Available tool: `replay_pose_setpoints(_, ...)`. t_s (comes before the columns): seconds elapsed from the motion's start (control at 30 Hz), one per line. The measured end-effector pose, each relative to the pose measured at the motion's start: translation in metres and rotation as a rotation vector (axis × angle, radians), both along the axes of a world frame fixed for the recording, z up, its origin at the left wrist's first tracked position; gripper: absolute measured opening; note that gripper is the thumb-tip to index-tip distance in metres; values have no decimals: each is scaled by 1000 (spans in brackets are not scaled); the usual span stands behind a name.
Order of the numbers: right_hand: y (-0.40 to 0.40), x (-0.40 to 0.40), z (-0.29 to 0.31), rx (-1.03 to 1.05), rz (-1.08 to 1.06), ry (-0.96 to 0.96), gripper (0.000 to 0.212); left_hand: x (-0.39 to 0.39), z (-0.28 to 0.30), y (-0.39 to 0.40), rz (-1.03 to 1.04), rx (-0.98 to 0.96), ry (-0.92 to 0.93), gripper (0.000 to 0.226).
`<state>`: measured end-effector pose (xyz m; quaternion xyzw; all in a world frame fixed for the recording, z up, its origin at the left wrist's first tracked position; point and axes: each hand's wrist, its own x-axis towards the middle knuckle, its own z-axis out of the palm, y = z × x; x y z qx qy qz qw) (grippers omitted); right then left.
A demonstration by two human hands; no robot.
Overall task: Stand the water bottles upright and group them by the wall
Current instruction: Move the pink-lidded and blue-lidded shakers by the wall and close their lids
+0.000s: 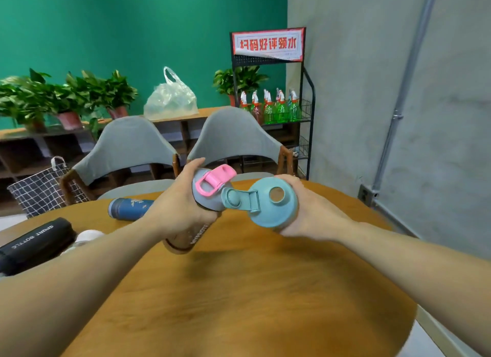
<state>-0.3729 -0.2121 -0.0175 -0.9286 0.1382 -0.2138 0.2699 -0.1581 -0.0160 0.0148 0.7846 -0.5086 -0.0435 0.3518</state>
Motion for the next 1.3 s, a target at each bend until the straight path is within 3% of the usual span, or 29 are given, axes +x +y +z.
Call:
replay_pose_setpoints(0.2,-38,-34,-12,268,-187,-230,103,-30,-1,-63,-2,-206,185,119)
replay_pose_setpoints(0.43,-95,-51,-32,433,-408,-343,103,-59,-19,-146,60,-324,229,106)
replay_pose_setpoints(0.77,-161,-39,-46,442,-508,-321,106,-73,-35,-241,79,-326,237,106)
replay_pose_setpoints(1.3,-194,-24,-73,403,-714,-308,101,-93,-62,-292,168,-266,168,97)
